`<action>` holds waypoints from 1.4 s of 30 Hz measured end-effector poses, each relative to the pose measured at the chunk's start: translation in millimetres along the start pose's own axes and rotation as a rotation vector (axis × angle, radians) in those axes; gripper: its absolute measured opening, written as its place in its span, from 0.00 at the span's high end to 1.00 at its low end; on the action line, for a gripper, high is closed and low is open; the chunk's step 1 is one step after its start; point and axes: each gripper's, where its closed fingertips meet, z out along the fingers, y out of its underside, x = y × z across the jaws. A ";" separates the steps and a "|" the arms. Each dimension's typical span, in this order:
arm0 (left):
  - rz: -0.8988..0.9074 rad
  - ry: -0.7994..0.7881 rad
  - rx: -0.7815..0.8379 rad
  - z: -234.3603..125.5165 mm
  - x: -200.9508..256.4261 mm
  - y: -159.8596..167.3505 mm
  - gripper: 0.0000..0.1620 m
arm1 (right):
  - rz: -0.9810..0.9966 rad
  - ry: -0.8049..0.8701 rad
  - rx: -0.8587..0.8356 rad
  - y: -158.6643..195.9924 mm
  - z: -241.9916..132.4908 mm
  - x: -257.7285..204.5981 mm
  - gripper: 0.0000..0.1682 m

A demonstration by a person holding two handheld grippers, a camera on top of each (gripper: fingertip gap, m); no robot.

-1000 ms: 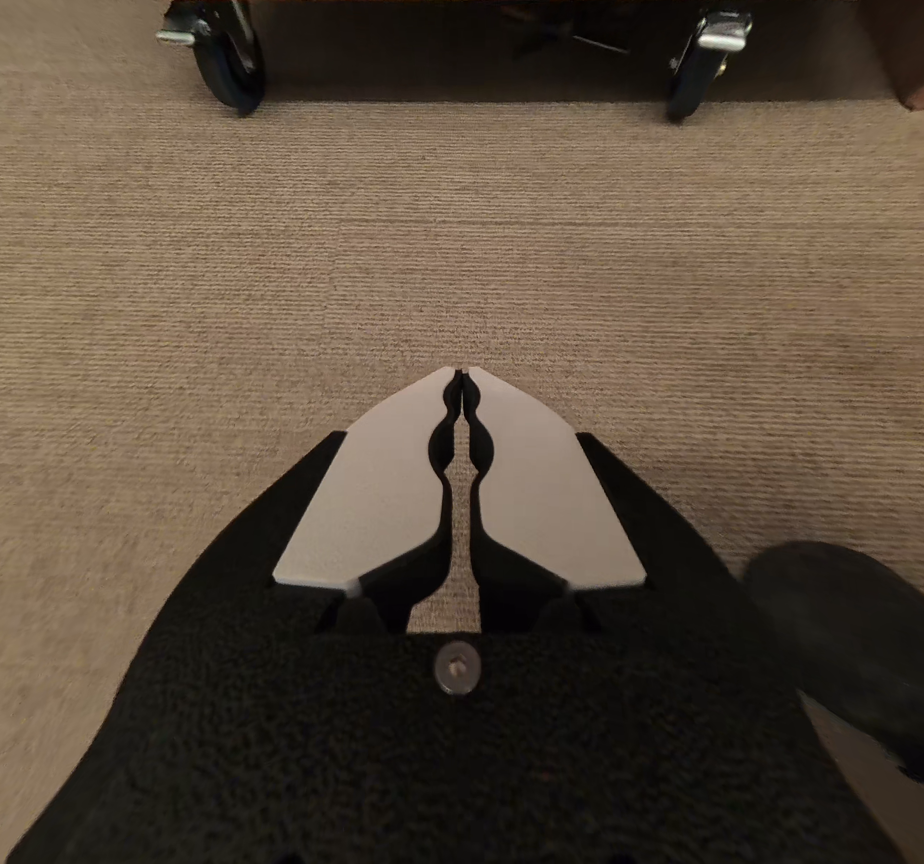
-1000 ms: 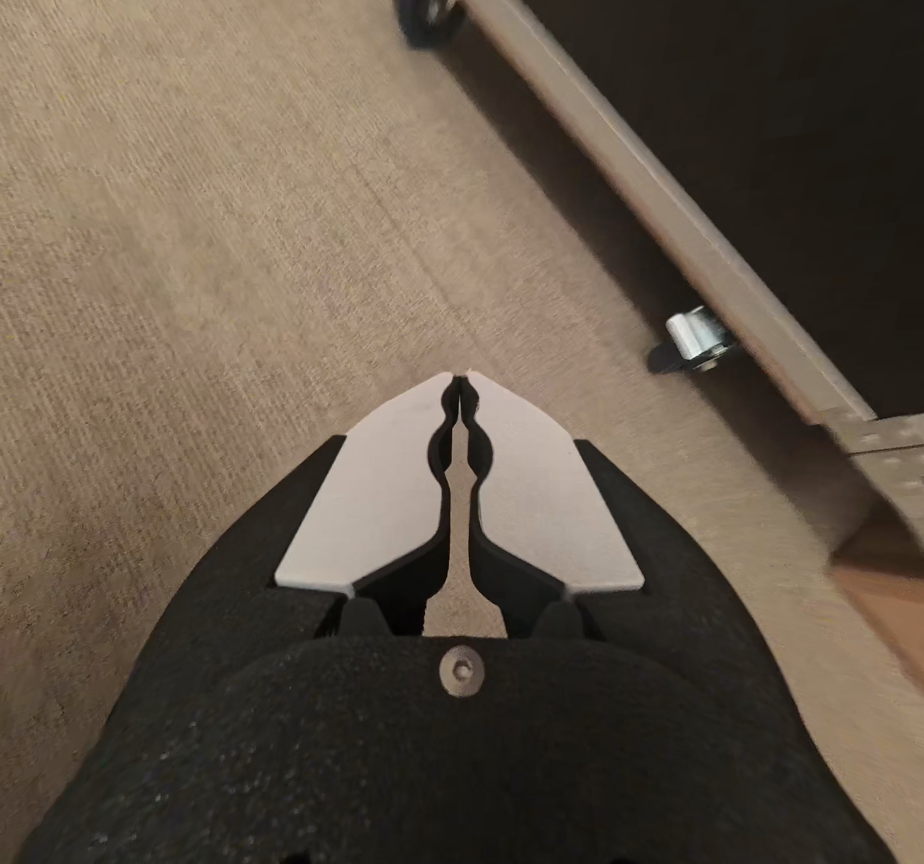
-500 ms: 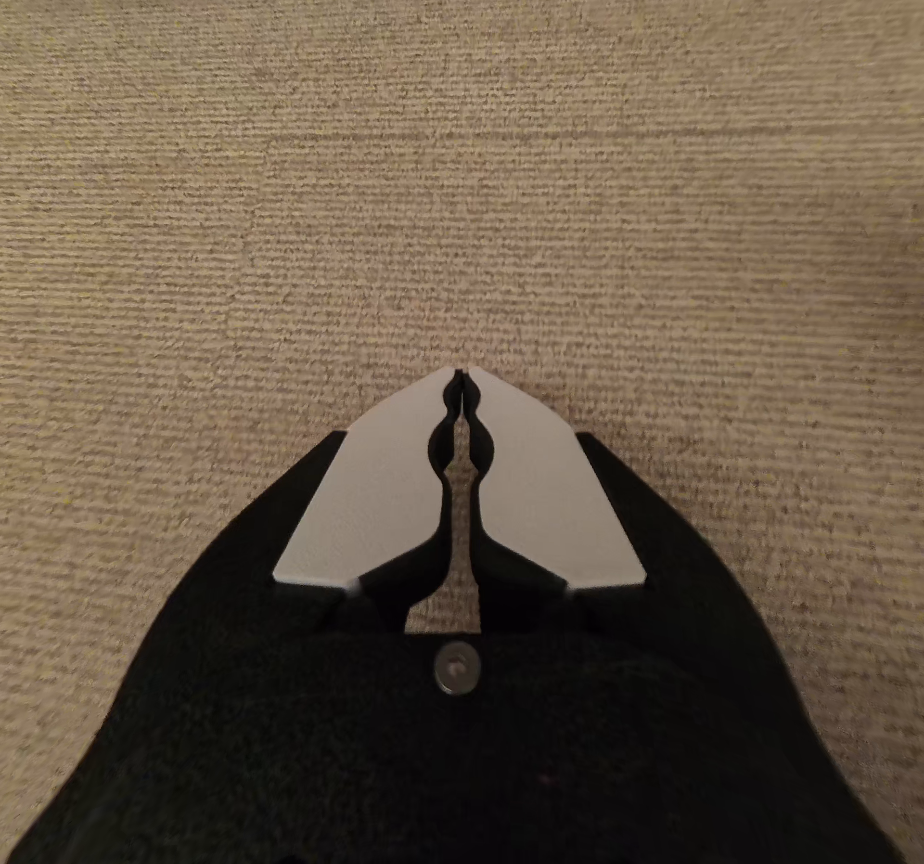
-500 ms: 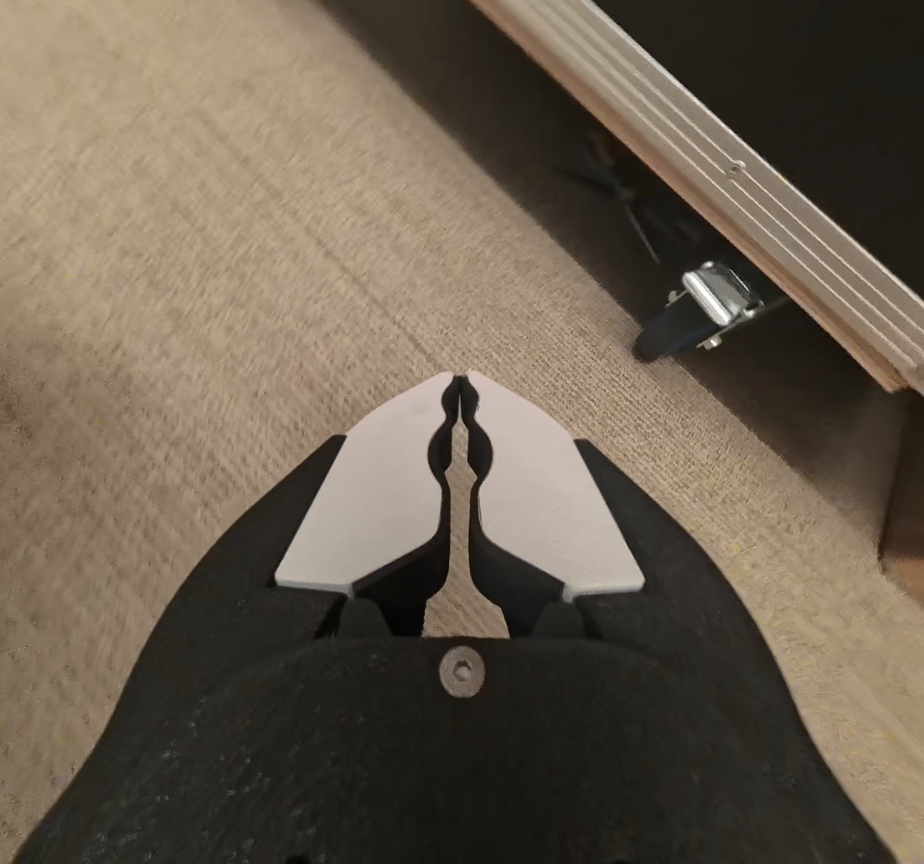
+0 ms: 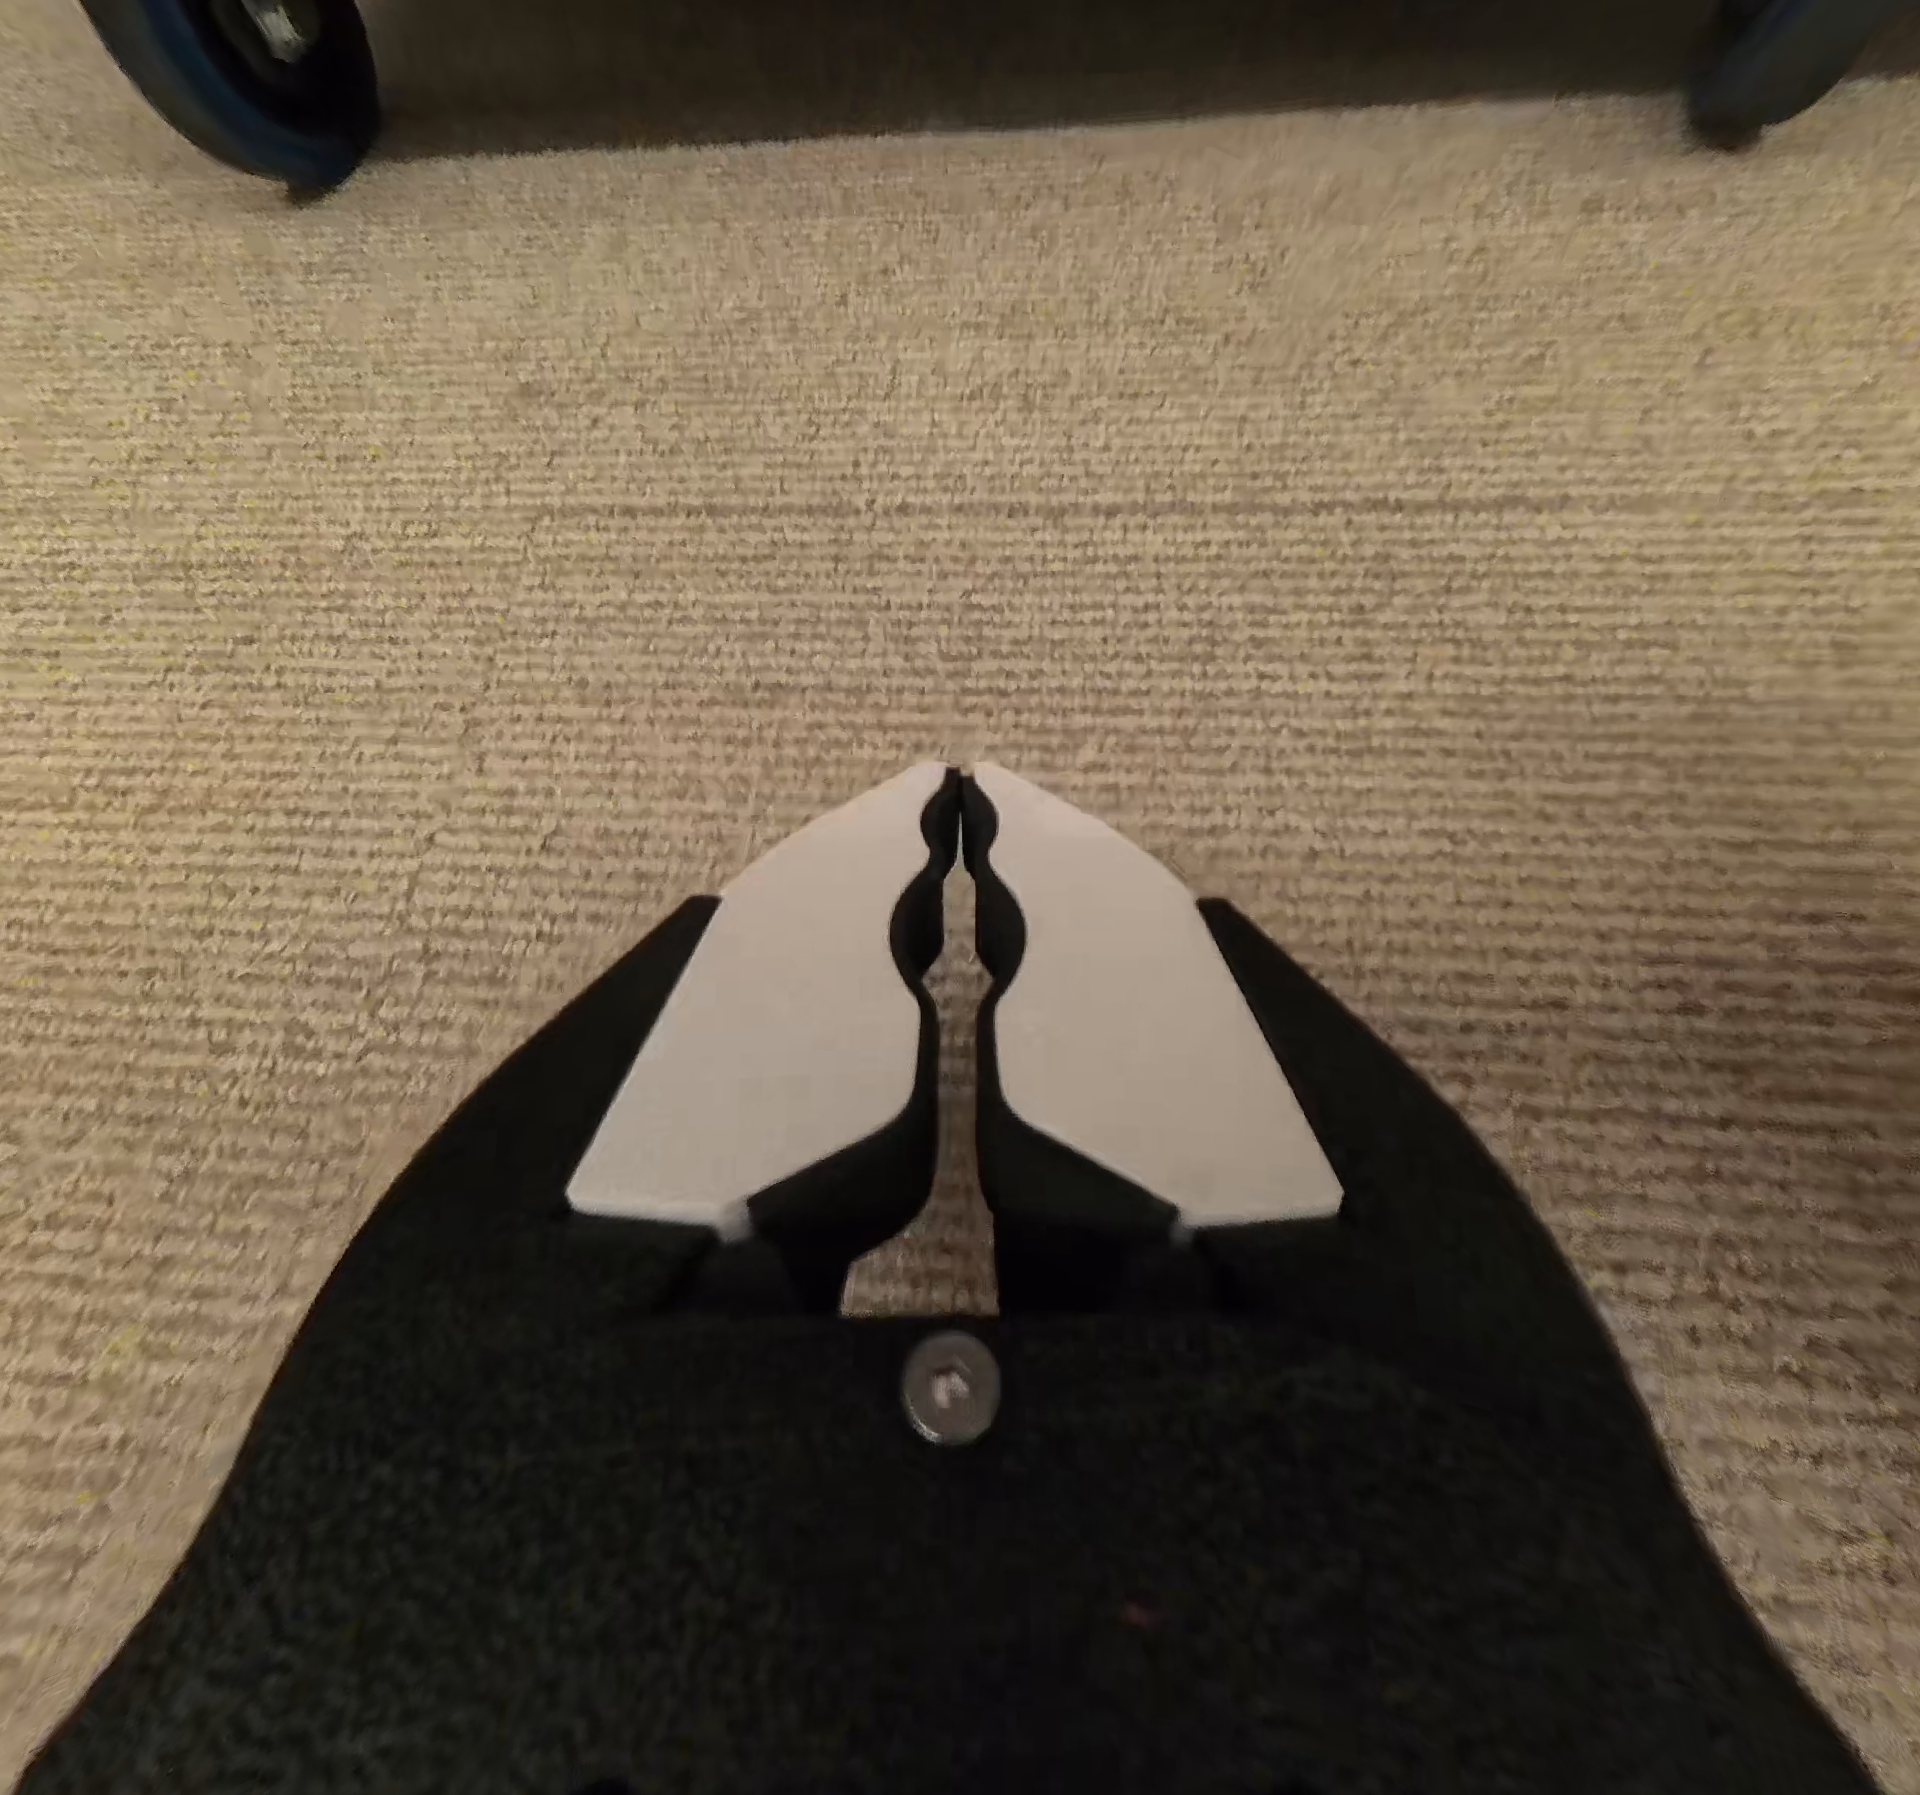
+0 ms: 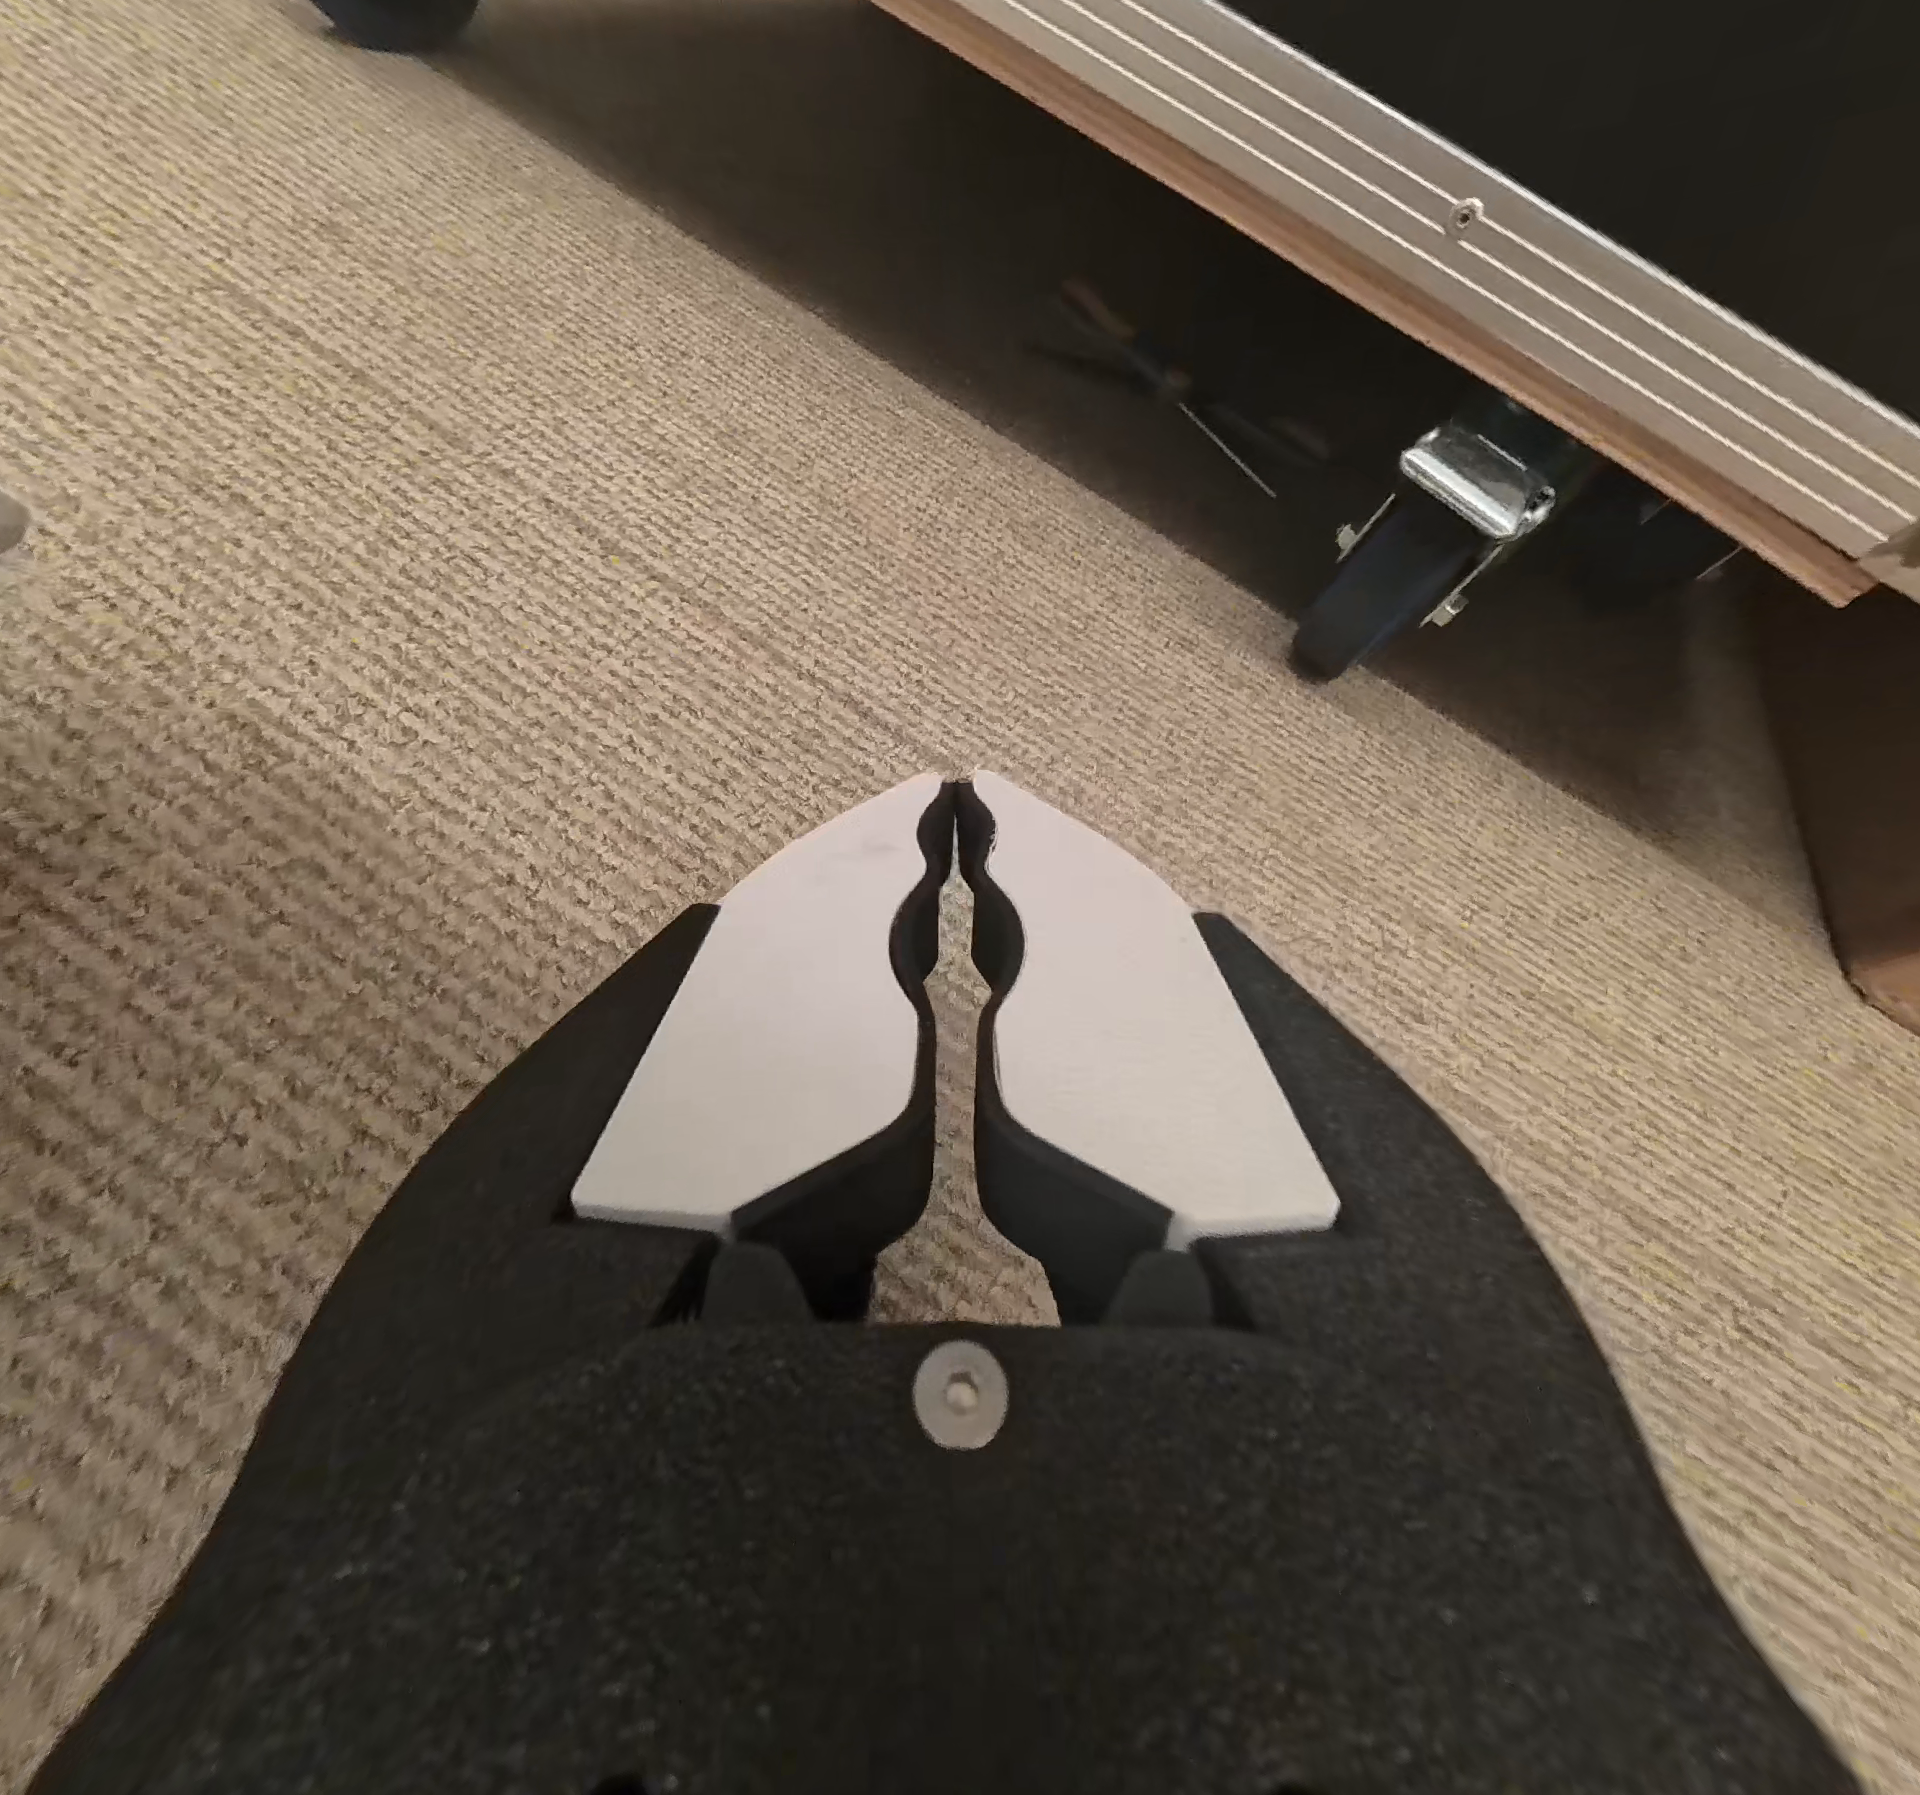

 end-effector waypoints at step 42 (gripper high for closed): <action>0.339 0.241 0.047 119.1 -1.6 -48.8 0.97 | -0.244 -0.029 -0.109 -17.7 224.7 28.4 0.60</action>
